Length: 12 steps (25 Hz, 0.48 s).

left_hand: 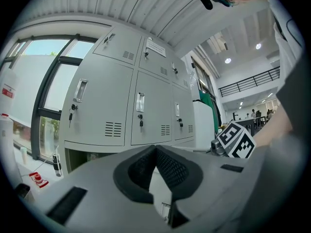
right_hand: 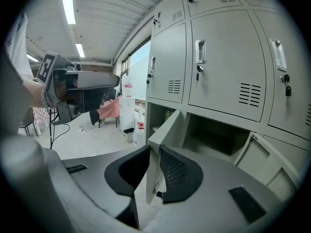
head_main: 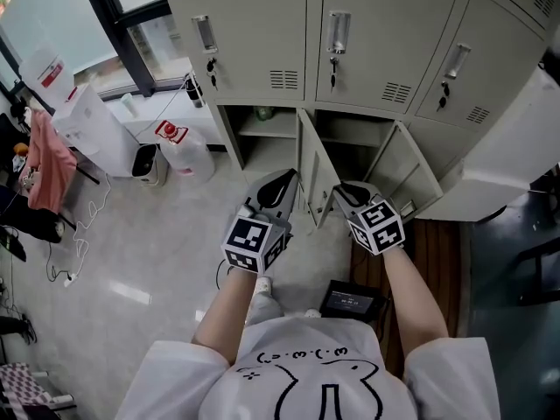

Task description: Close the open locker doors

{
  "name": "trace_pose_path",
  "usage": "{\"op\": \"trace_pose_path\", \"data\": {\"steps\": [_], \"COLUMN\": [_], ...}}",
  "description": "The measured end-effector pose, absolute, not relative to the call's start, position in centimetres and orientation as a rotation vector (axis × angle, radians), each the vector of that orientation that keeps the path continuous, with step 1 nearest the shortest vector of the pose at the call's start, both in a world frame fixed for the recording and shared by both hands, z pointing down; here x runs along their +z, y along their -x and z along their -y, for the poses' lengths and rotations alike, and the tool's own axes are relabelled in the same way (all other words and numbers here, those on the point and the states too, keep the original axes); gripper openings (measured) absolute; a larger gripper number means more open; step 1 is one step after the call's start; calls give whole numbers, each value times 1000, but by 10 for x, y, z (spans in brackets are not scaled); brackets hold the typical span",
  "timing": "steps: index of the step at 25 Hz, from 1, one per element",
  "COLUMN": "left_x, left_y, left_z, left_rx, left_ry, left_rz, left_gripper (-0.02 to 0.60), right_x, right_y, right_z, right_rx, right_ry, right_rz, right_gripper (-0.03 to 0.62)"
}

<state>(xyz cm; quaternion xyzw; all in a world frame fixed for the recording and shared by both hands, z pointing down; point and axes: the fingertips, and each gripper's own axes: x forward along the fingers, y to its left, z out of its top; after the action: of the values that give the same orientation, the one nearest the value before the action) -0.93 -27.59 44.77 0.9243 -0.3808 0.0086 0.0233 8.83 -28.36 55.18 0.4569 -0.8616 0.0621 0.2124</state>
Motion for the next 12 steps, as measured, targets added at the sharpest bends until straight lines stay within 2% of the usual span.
{"op": "trace_pose_path", "data": {"steps": [12], "left_x": [457], "left_y": [52], "left_z": [295], "left_rx": [53], "left_ry": [-2817], "left_rz": [1200], "left_gripper": [20], "right_x": [551], "right_y": [-45], "right_z": [281], "right_rx": [170], "right_ry": [-1216], "right_rz": [2407], "right_gripper": [84]}}
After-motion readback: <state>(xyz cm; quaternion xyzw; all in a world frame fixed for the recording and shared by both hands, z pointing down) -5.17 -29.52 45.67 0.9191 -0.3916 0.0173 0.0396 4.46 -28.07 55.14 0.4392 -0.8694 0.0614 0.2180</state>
